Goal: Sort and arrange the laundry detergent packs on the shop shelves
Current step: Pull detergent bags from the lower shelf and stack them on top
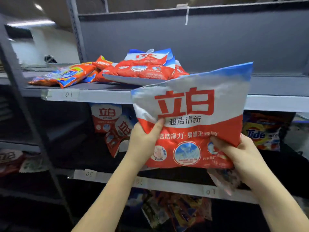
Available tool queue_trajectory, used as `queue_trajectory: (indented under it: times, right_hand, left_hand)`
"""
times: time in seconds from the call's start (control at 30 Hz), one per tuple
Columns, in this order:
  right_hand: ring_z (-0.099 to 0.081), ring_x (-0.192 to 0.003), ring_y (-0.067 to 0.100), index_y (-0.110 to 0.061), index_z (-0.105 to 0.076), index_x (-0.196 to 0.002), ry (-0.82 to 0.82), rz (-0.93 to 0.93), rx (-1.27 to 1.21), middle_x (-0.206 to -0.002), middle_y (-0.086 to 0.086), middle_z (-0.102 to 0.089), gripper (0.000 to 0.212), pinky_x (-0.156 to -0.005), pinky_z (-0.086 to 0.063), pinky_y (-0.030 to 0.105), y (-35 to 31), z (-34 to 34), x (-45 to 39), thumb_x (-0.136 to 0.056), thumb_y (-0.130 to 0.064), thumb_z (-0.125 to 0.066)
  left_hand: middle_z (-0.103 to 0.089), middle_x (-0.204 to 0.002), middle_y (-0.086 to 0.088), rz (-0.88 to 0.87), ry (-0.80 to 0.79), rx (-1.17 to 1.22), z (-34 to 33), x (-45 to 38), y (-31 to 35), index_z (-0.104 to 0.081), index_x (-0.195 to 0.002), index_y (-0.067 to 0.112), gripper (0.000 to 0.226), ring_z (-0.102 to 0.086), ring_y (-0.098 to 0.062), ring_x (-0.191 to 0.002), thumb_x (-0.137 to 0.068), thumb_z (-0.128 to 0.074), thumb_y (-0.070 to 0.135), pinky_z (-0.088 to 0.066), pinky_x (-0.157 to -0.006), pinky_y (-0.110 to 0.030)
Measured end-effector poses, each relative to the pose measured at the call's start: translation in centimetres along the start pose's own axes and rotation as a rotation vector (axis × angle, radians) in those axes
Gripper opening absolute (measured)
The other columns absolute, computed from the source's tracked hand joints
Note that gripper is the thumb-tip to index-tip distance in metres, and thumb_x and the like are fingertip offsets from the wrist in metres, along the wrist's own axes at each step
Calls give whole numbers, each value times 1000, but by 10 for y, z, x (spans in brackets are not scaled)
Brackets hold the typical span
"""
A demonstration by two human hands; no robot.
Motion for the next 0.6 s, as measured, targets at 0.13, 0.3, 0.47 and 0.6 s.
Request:
queue_trajectory:
  times: [0.13, 0.3, 0.47, 0.6]
  right_hand:
    - [-72, -81, 17, -22, -70, -89, -38, 155, 54, -88, -1, -75, 33, -62, -56, 23, -45, -5, -43, -63, -42, -75]
    - [-67, -73, 1, -27, -61, -98, 74, 335, 262, -88, -12, -69, 10, -67, -54, 20, -89, -7, -134, -88, -29, -63]
    - [-65, -85, 18, -12, -64, -110, 103, 139, 536, -104, 5, -67, 34, -77, -53, 29, -83, 6, -237, -87, -37, -64]
    - [-50, -82, 30, -2, -60, -93, 131, -45, 1136, -90, 16, -56, 44, -68, -35, 29, -52, 8, -280, -89, -45, -57]
  left_hand:
    - [-70, -63, 16, -202, 93, -145, -5, -42, 60, -64, -84, 24, 7, -68, -1, -62, -90, -63, 27, -52, -56, -18]
    - [-65, -76, 6, -339, 152, -361, -14, -122, 113, -62, -78, 19, 19, -65, -13, -75, -93, -57, 28, -52, -69, -28]
    - [-54, -130, -15, -292, 211, -694, -41, -216, 107, -43, -130, 0, 44, -51, -31, -120, -94, -48, 24, -39, -93, -32]
    - [-51, -135, -18, -150, 179, -945, -52, -255, 61, -28, -140, 1, 55, -49, -36, -124, -94, -45, 25, -39, -97, -39]
Point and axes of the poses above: each hand's wrist, its own x-axis away from the middle knuckle, its own z-axis out of the back of the hand, y = z × x, the point moved 2 cm from there along -x, towards the middle knuckle
